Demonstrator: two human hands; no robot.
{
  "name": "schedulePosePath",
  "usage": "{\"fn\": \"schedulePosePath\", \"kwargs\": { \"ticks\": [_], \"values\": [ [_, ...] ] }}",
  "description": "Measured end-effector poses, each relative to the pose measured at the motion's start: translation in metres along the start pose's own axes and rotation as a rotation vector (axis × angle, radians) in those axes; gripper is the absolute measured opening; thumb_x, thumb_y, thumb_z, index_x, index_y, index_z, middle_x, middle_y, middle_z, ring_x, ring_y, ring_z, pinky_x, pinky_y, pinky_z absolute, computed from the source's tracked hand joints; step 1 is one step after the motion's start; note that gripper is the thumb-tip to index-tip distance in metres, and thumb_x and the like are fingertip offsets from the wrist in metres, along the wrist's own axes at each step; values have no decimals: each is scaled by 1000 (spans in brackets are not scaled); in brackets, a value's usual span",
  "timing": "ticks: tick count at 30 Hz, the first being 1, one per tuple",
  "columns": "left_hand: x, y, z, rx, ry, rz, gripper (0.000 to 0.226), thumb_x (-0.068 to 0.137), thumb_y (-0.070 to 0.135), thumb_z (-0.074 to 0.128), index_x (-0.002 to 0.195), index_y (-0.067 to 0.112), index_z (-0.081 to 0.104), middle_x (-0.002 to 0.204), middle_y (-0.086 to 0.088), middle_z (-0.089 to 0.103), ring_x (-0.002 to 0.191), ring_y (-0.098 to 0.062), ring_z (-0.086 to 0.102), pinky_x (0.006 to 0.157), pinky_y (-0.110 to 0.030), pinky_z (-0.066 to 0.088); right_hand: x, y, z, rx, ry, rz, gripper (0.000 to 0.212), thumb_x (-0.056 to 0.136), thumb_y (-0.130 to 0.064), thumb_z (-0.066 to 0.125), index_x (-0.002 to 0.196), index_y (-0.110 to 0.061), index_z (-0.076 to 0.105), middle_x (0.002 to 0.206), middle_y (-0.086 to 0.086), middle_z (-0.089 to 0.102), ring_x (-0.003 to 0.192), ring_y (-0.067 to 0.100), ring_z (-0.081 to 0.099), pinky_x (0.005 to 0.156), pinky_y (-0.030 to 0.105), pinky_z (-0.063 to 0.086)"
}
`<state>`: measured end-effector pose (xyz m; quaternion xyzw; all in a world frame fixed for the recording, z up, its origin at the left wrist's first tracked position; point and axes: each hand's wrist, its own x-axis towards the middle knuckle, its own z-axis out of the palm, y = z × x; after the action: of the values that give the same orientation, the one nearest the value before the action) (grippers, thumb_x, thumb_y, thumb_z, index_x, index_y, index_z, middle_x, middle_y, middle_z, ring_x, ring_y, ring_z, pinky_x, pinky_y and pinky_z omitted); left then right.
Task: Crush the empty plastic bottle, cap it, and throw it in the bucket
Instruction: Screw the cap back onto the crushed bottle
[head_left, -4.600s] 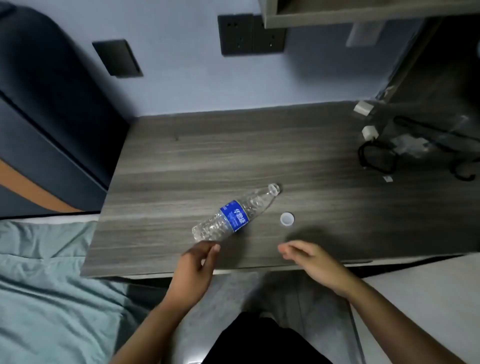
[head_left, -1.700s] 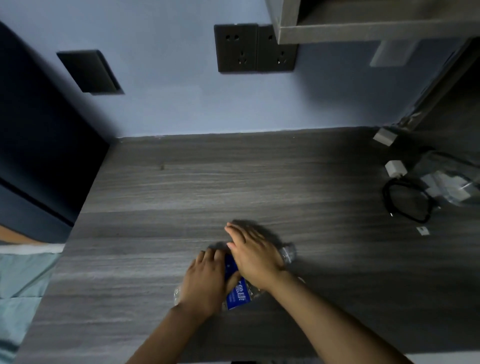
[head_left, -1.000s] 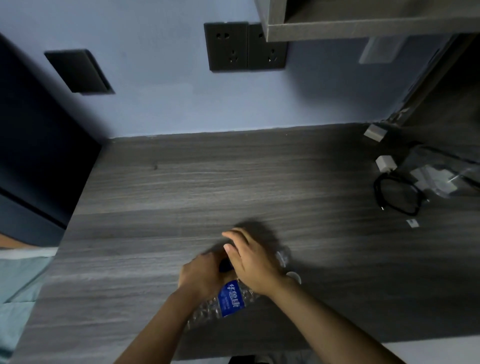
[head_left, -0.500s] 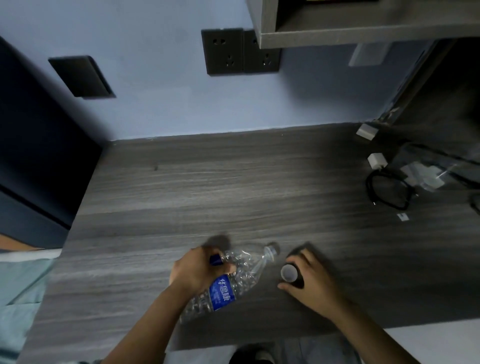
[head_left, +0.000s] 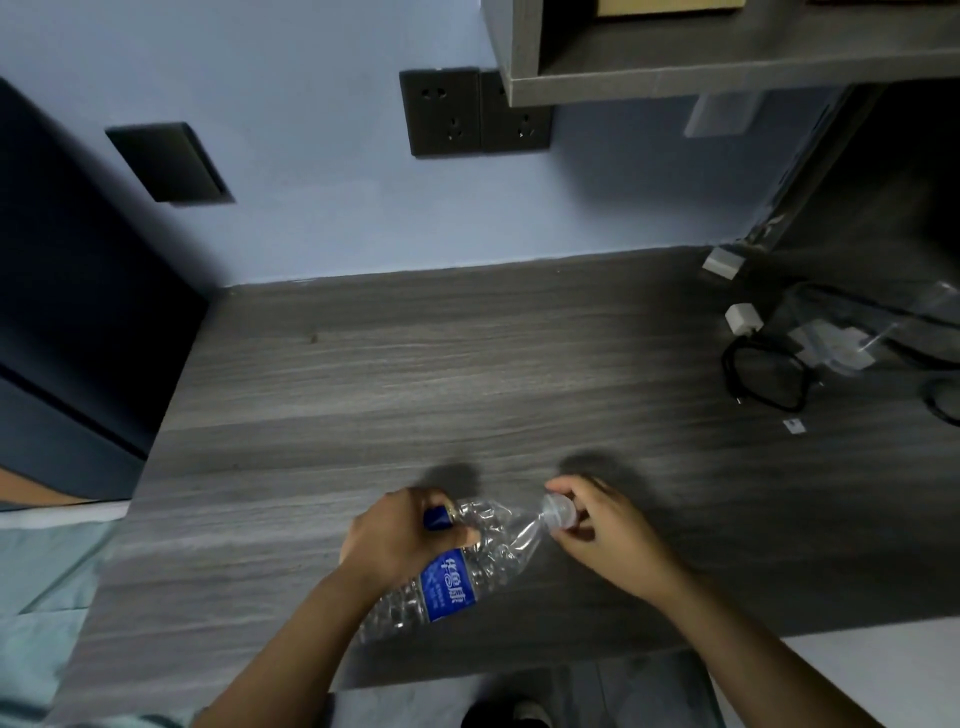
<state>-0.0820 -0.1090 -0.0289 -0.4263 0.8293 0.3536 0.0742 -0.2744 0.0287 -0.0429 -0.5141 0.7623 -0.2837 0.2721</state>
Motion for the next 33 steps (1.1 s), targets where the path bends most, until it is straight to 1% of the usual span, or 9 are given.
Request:
{"fn": "schedulePosePath", "kwargs": {
  "ticks": [4,7,10,13,15,21,24,28,33],
  "values": [
    [-3,-2,-4,-24,0,-5,29,67,65,61,68,36,56,68,13,62,70,-4,61,73,-31,51,-4,1,-4,182,13,55,42,68,-8,75,107,-13,59,88,-12,58,80,5,61,71,2,47],
    [-4,-2,-6,-31,13,4,34,65,66,61,70,32,59,67,11,64,68,-4,62,69,-30,50,-6,-1,-8,241,39,71,39,64,-4,78,99,-12,62,88,2,64,79,11,64,72,6,50],
    [-5,-3,-7,-9,17,12,36,66,66,60,73,30,60,69,9,65,69,-5,62,68,-29,51,-6,-3,-12,285,42,59,42,62,-3,79,101,-7,66,88,1,64,84,15,65,76,7,50],
    [-6,-3,-8,28,22,17,30,66,65,60,69,36,56,69,11,65,67,-1,60,60,-23,46,-7,-5,-16,294,3,32,45,64,-7,78,108,-7,66,102,-5,61,93,1,58,83,-1,41],
    [-5,-3,-8,15,15,15,30,65,66,60,68,36,56,70,11,65,69,-3,61,66,-26,48,-8,-5,-17,330,-6,41,48,65,-8,78,111,-9,65,107,-6,60,96,-4,56,86,-3,37],
    [-8,-1,-8,29,-12,23,31,66,64,62,67,33,57,62,11,60,64,-5,58,68,-28,48,-10,-6,-22,398,-112,32,51,66,-4,77,103,-34,60,103,-17,57,94,-20,54,84,0,40],
    [-8,-1,-10,-13,-25,12,32,66,62,63,67,30,58,65,9,63,68,-11,62,75,-34,51,-11,-4,-22,486,-137,56,50,69,0,73,106,-33,59,108,-16,57,96,-23,53,84,-2,38],
    [-9,0,-9,16,-17,32,30,67,63,61,64,33,56,66,10,63,69,-10,63,76,-34,52,-12,0,-20,573,-131,124,44,73,0,69,100,-34,63,105,-9,66,92,-12,62,85,5,46],
    [-11,1,-8,51,35,20,36,66,66,60,74,30,60,73,8,67,72,-8,63,75,-32,52,-13,1,-16,645,-127,170,37,78,0,64,107,-21,61,94,-3,69,78,-3,68,70,9,52]
  ]
}}
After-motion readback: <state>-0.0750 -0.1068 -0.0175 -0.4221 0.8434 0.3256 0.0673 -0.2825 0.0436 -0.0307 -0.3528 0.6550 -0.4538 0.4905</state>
